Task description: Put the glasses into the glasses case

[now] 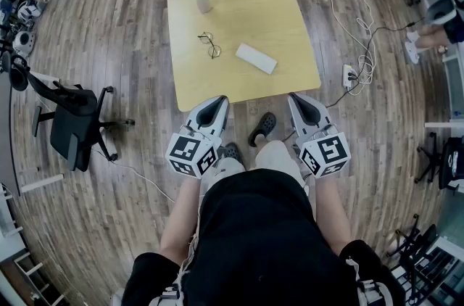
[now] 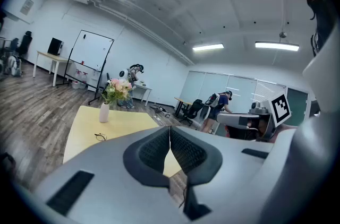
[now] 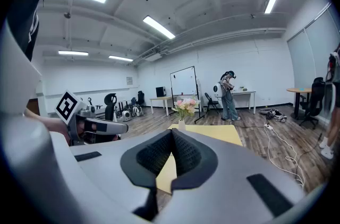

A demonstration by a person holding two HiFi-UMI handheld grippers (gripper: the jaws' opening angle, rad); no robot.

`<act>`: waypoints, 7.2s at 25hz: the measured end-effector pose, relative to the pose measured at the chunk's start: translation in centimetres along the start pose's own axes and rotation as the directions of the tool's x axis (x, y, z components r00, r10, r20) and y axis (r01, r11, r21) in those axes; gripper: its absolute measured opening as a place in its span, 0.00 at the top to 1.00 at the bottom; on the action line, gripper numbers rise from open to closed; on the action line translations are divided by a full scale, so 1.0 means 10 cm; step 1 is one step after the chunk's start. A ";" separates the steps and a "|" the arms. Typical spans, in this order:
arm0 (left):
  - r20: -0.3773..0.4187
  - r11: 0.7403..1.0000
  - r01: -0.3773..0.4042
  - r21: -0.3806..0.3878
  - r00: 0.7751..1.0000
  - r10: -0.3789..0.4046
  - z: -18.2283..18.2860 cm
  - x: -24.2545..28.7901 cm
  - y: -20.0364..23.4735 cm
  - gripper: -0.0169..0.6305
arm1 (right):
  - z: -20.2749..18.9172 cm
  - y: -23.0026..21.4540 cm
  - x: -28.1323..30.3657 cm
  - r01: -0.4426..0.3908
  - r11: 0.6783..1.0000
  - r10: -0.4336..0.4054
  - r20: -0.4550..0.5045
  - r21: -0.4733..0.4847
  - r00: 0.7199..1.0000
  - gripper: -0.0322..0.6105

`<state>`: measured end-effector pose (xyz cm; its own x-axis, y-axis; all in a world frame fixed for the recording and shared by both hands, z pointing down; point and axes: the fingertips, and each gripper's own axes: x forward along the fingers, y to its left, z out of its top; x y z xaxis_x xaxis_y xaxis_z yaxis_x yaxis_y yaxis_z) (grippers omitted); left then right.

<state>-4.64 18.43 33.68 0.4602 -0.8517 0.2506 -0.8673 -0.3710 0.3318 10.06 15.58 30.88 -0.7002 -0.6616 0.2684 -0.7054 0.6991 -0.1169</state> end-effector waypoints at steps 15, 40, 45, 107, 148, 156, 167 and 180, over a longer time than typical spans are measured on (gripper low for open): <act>-0.036 0.999 0.028 -0.019 0.999 -0.029 -0.14 -0.29 -0.01 0.94 | -0.14 0.29 -0.08 0.053 0.999 -0.054 -0.028 -0.007 0.998 0.93; -0.114 0.992 -0.111 -0.065 0.988 0.103 -0.12 0.87 0.45 0.94 | -0.39 -0.77 1.08 -0.074 0.986 0.041 -0.213 -0.149 0.976 0.86; -0.143 0.984 -0.158 -0.081 0.979 0.146 -0.16 1.17 0.53 0.94 | -0.53 -0.94 1.32 -0.162 0.973 0.110 -0.284 -0.165 0.953 0.81; -0.614 0.996 0.077 -0.035 0.785 -0.082 -1.79 2.65 1.69 0.94 | -2.42 -1.28 2.65 -0.185 0.882 -0.213 -0.717 -0.433 0.664 0.49; -0.629 0.995 0.095 -0.033 0.772 -0.094 -1.88 2.79 1.69 0.94 | -2.44 -1.28 2.67 -0.217 0.935 -0.072 -0.751 -0.279 0.656 0.53; -0.652 0.996 0.093 -0.016 0.754 -0.080 -1.95 2.78 1.71 0.94 | -2.43 -1.26 2.67 -0.191 0.958 -0.036 -0.748 -0.216 0.663 0.52; -0.645 0.993 0.117 -0.016 0.757 -0.100 -1.85 2.67 1.58 0.94 | -2.21 -1.31 2.60 -0.144 0.965 -0.058 -0.716 -0.218 0.695 0.54; -0.614 0.992 0.127 -0.008 0.782 -0.105 -1.67 2.58 1.50 0.94 | -2.03 -1.44 2.58 -0.112 0.960 -0.099 -0.682 -0.257 0.724 0.57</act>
<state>-2.61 -2.96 60.29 0.5678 -0.4001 0.7194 -0.8002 -0.4732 0.3684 4.40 -6.01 58.88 -0.3622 -0.3632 0.8584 -0.5704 0.8147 0.1040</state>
